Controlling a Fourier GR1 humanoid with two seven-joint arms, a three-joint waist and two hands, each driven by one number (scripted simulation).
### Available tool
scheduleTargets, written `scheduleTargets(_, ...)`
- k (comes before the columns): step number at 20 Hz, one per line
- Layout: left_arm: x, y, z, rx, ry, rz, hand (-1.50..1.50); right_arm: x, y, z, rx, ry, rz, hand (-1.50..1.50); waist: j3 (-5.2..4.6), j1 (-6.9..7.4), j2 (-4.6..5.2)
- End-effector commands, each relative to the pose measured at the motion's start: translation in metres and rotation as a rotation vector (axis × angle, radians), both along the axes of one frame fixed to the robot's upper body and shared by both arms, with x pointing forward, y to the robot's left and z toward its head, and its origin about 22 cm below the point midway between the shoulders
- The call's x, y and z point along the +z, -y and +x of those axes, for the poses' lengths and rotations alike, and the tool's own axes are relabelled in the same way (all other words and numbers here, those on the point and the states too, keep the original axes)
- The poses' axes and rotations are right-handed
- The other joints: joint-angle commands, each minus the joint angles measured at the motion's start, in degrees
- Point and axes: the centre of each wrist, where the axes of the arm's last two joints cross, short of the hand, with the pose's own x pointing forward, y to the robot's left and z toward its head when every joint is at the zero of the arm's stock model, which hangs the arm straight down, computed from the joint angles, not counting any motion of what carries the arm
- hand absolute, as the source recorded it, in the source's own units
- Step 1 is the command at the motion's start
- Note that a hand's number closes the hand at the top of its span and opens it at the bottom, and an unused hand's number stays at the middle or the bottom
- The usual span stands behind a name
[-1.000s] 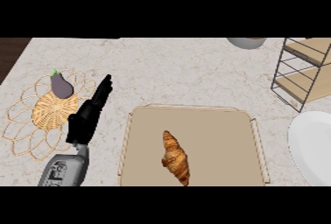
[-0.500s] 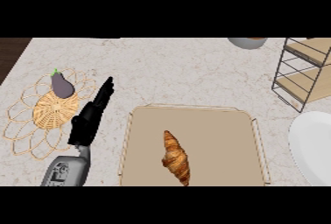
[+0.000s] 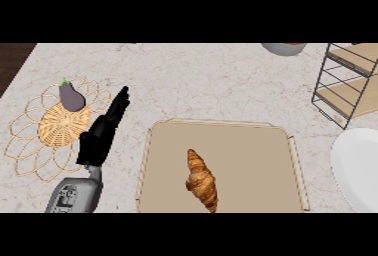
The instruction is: Pick the bell pepper from the tray and place it in the tiered shelf
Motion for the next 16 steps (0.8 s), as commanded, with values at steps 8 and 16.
scheduleTargets(8,0.012,0.009,0.004,-0.013,0.014,-0.001,0.0,-0.041,0.019,0.01,0.02,0.055,0.259,1.5,0.06,0.79,0.29)
scheduleTargets(16,0.007,0.002,0.004,-0.039,0.02,0.001,0.0,-0.037,0.046,-0.004,-0.214,0.004,0.014,1.5,-0.07,1.36,0.75)
